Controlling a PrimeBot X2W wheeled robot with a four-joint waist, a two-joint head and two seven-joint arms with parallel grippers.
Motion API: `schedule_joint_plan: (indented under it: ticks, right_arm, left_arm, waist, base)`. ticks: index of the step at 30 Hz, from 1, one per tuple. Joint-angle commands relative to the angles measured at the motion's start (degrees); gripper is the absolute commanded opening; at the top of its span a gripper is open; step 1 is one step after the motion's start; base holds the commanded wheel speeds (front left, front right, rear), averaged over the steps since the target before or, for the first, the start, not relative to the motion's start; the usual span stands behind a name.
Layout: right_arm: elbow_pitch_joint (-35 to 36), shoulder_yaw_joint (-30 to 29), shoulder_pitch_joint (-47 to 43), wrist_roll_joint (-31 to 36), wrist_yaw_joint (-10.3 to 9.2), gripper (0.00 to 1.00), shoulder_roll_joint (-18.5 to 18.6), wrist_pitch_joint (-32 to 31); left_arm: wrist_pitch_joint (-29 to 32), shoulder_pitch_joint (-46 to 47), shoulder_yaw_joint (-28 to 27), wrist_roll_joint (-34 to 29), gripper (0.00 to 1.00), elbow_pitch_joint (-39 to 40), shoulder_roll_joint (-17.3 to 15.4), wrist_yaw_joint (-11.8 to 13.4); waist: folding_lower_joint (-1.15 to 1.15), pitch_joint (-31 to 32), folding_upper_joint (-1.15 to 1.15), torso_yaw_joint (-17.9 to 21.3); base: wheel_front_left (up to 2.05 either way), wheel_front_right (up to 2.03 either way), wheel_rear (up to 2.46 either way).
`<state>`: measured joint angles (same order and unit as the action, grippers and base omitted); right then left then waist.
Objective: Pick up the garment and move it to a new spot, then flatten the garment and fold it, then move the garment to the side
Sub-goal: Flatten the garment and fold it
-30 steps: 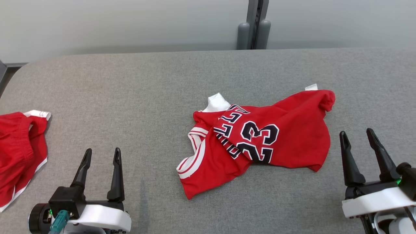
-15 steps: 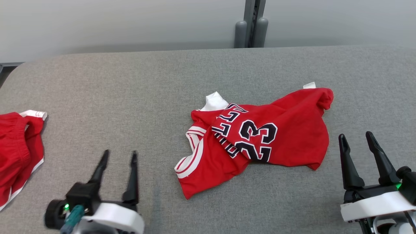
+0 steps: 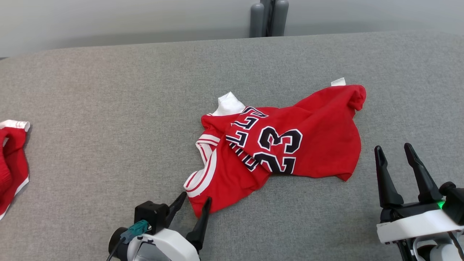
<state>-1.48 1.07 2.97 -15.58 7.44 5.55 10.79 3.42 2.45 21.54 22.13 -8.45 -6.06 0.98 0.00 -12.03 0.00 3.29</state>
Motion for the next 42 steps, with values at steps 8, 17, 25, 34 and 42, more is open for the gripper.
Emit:
schedule_joint_plan:
  ticks: [8, 17, 25, 34, 42]
  right_arm:
    - [-1.1, -1.4, 0.7, -0.6, 0.1, 1.0, -0.3, 1.0]
    - [-1.4, -3.5, -0.9, 0.2, 0.1, 1.0, -1.0, 1.1]
    - [-2.2, -4.8, -2.5, 0.1, 0.1, 1.0, -1.9, 1.5]
    - [-1.8, -5.5, -2.3, -0.2, 0.1, 1.0, -2.4, 1.8]
    - [-0.5, -5.5, -0.1, 0.5, 0.1, 1.0, -2.4, 1.4]
  left_arm:
    - [-1.9, 2.5, 0.3, 0.8, 0.0, 2.7, -0.6, -2.3]
    - [-1.2, 1.0, 1.2, -1.5, 0.0, 17.3, -3.0, -1.3]
    - [4.2, -0.8, 2.7, -2.3, 0.0, 32.1, -5.0, -0.3]
    - [7.3, -1.9, -0.2, -1.8, 0.0, 35.9, -6.7, 2.1]
    - [1.1, 3.0, -7.8, 1.6, 0.0, 21.8, -6.9, 2.2]
  waist:
    - [0.0, -0.4, 0.0, -0.2]
    - [0.0, 1.8, 0.0, -1.9]
    - [0.0, 4.4, 0.0, -3.4]
    - [0.0, 4.1, 0.0, -3.1]
    - [0.0, 0.3, 0.0, -0.5]
  base:
    - [0.0, 0.0, 0.0]
    - [0.0, 0.0, 0.0]
    - [0.0, 0.0, 0.0]
    - [0.0, 0.0, 0.0]
    - [0.0, 0.0, 0.0]
